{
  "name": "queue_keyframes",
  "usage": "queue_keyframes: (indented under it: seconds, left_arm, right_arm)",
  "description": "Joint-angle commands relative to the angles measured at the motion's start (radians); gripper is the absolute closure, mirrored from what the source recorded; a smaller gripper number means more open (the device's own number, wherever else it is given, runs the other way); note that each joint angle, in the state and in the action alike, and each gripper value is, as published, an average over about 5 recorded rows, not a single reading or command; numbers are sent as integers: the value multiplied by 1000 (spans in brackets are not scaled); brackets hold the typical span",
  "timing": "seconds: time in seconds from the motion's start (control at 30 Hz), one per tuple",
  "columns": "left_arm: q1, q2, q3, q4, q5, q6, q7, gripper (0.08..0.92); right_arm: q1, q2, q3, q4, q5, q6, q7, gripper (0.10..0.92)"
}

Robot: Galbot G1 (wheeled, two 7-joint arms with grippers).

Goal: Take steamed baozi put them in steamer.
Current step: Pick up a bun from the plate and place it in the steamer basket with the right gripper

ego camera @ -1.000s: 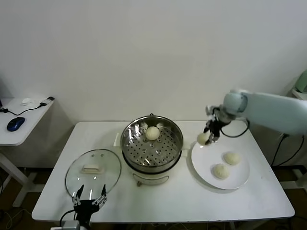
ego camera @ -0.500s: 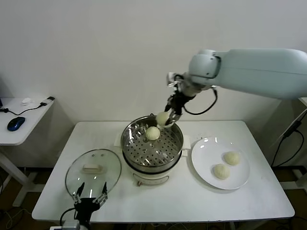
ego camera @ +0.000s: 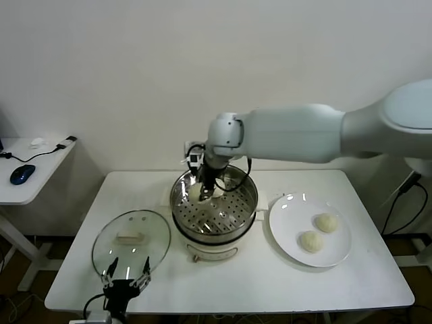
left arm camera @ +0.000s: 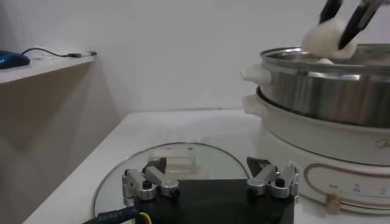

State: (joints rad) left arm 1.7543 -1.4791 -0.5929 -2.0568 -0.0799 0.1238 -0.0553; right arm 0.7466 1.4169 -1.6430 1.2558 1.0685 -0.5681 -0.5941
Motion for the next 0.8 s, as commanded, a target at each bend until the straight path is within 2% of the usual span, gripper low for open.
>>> queue_keyframes:
  seconds: [0.03, 0.23, 0.33, 0.47, 0.57, 0.8]
  left_arm:
    - [-4, 3, 0, 4, -3, 1, 0, 177]
    - [-8, 4, 4, 7, -4, 4, -1, 177]
    - [-10, 5, 5, 7, -5, 5, -1, 177]
    - [-12, 4, 7, 4, -5, 8, 0, 177]
    - [-12, 3, 7, 0, -4, 10, 1, 177]
    - [-5, -1, 8, -11, -1, 11, 1, 177]
  right_arm:
    - [-137, 96, 22, -121, -19, -28, 55, 423]
    - [-148, 101, 39, -133, -24, -30, 59, 417]
    - [-128, 88, 40, -114, -35, -22, 37, 367]
    - [-55, 32, 27, -57, -59, 14, -32, 257]
    - [36, -46, -9, 5, -87, 85, -120, 212]
    - [276, -362, -156, 124, -208, 283, -374, 203]
